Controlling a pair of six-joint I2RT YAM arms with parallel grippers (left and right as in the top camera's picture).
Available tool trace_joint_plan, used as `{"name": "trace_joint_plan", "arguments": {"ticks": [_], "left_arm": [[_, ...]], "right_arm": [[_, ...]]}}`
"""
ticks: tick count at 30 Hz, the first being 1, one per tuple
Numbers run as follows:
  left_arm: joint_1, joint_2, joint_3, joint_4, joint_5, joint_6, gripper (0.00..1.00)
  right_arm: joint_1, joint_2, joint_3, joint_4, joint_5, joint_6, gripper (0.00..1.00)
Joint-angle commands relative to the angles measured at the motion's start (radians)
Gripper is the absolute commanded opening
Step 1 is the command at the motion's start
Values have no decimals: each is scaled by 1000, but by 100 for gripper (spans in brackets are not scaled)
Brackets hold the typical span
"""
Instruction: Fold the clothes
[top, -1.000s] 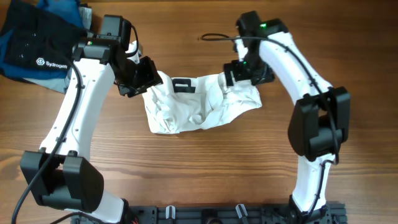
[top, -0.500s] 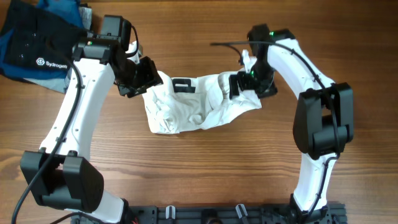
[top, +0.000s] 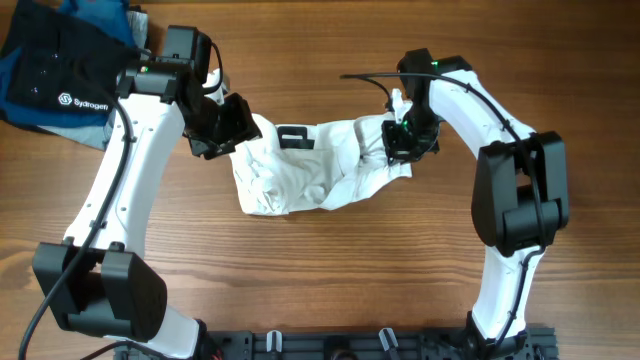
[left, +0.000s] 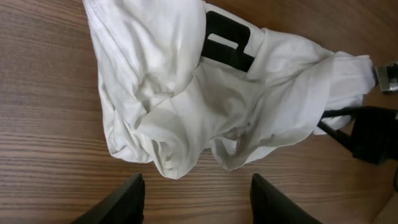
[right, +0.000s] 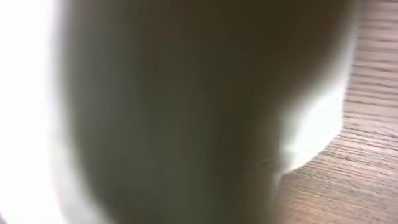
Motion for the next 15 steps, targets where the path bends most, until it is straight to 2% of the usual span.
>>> {"name": "trace_joint_plan", "arguments": {"ticks": [1, 15], "left_arm": [[-1, -22, 6, -3, 2, 1, 54], [-1, -22, 6, 5, 2, 1, 55]], "right_arm": [[-51, -13, 0, -3, 105, 132, 4], [-231, -13, 0, -59, 107, 159, 4]]}}
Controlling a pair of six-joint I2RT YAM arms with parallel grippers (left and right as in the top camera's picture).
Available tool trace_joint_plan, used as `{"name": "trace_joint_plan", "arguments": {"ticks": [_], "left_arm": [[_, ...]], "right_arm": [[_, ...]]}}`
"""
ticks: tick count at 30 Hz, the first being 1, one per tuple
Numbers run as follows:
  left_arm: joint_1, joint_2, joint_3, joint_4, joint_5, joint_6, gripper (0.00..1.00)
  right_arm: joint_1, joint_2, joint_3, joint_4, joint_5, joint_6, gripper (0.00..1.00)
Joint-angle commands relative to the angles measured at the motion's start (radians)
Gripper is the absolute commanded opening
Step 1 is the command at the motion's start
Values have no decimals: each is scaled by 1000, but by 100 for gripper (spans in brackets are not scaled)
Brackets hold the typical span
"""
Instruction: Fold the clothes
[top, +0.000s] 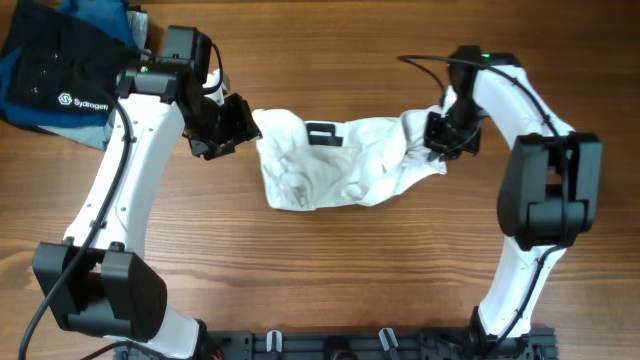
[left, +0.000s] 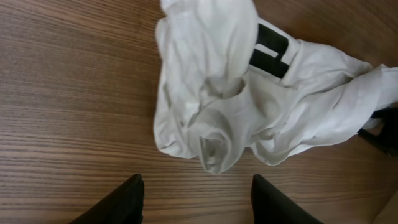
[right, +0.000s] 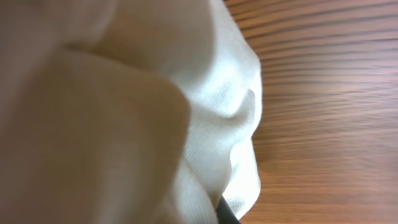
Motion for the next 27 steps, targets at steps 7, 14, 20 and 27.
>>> {"name": "trace_joint_plan", "arguments": {"ticks": [7, 14, 20, 27], "left_arm": [[-1, -20, 6, 15, -3, 2, 61], [-1, 34, 1, 44, -6, 2, 69], [-1, 104, -70, 159, 71, 6, 74], [-2, 148, -187, 357, 231, 8, 70]], "right_arm": [[-32, -20, 0, -32, 26, -58, 98], [-26, -110, 49, -23, 25, -76, 100], [-26, -188, 58, -25, 17, -111, 100], [-26, -211, 61, -40, -3, -133, 100]]}}
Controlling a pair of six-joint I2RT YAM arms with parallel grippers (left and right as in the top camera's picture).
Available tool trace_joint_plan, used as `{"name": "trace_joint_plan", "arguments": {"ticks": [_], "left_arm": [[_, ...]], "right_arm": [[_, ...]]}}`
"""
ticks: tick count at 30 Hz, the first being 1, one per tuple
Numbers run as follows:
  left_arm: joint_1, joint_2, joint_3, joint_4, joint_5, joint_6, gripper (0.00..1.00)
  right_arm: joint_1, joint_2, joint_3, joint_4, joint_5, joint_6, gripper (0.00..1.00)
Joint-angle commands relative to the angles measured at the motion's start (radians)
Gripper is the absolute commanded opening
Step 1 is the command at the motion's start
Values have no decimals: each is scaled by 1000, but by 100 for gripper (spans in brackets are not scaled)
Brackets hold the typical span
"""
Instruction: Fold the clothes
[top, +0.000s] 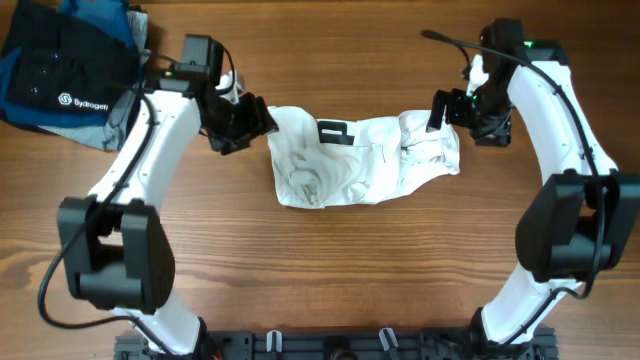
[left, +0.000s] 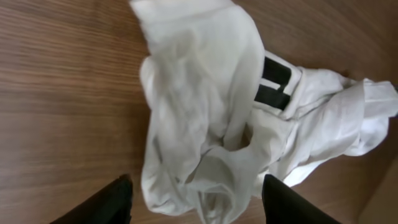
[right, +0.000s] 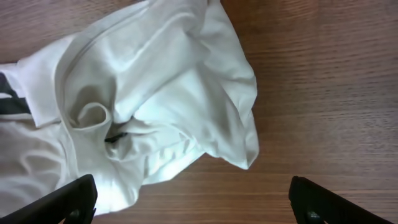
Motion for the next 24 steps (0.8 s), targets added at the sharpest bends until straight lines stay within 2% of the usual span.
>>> {"name": "trace_joint_plan", "arguments": {"ticks": [1, 6, 13, 18, 20, 22, 24], "left_arm": [[-2, 23, -77, 53, 105, 5, 74], [-2, 36, -180, 85, 109, 6, 76], [-2, 37, -371, 301, 278, 28, 82], [-2, 37, -399, 350, 287, 20, 77], [-2, 37, -399, 372, 288, 2, 72], [-2, 37, -399, 401, 288, -10, 63], [-2, 37, -399, 438, 287, -34, 68]], "right_arm": [[2, -13, 15, -8, -11, -32, 100], [2, -13, 15, -8, -12, -34, 100], [2, -13, 15, -9, -35, -46, 100], [2, -13, 16, -8, -47, -54, 100], [2, -13, 16, -9, -54, -55, 100], [2, -13, 16, -10, -63, -58, 100], [2, -13, 16, -11, -65, -58, 99]]}}
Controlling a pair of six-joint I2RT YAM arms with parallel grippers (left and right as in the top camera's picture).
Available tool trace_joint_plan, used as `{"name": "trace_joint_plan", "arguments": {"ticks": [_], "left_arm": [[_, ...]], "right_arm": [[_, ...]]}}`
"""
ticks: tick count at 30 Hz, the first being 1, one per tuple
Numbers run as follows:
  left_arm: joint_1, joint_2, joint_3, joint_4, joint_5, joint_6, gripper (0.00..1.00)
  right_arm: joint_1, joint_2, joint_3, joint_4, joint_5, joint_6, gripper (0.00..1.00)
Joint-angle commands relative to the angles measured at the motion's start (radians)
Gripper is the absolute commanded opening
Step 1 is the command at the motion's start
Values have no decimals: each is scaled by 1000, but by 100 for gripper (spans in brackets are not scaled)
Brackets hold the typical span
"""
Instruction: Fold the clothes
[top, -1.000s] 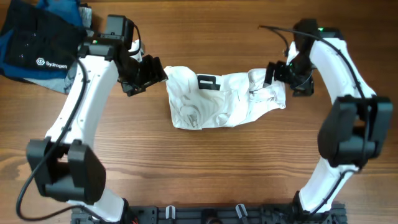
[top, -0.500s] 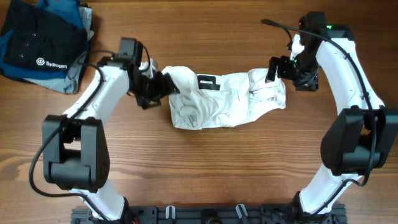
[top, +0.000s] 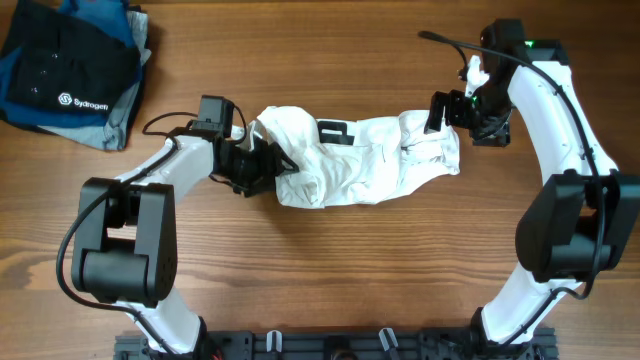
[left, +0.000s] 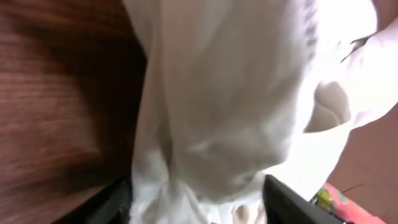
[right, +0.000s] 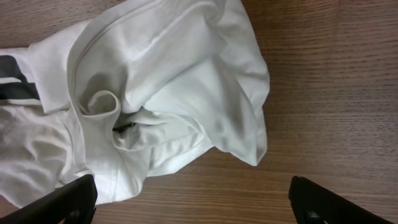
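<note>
A crumpled white garment (top: 360, 160) with a black collar label (top: 333, 130) lies stretched left to right across the middle of the wooden table. My left gripper (top: 265, 165) is low against its left end. In the left wrist view white cloth (left: 236, 93) fills the frame and bulges between the spread fingers (left: 115, 199), so that gripper (left: 199, 199) is open around fabric. My right gripper (top: 462, 112) hovers over the garment's right end, open. In the right wrist view its gripper (right: 193, 202) has only bare wood between the fingers, with the cloth (right: 155, 81) beyond it.
A pile of dark blue clothes (top: 65, 70) with white lettering lies in the far left corner. A black rail (top: 330, 345) runs along the front edge. Bare wooden tabletop (top: 330, 270) lies in front of the garment.
My left gripper was beside the garment's upper left corner; now it is lower and pushed into the left end, cloth between its open fingers. The right gripper has hardly moved.
First the garment lay bunched at the centre, my right gripper buried in its right end and the left open beside it. Then the garment sat further right and more stretched. Then the right gripper was open above the right end. Now the left is at the cloth.
</note>
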Motion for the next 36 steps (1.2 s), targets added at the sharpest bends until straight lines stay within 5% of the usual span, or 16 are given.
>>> {"name": "trace_joint_plan", "arguments": {"ticks": [1, 9, 13, 16, 36], "left_arm": [[-3, 7, 0, 58, 29, -35, 69], [-60, 42, 0, 161, 29, -95, 66], [-106, 79, 0, 171, 29, -106, 38], [-120, 92, 0, 171, 29, -108, 4], [45, -3, 1, 175, -43, -175, 4]], "right_arm": [[2, -13, 16, -2, -28, -18, 100], [3, -14, 16, -13, -28, -19, 100], [3, -14, 16, -20, -28, -21, 100], [3, -14, 16, -24, -28, -21, 100], [3, -14, 16, -19, -28, -20, 100]]}}
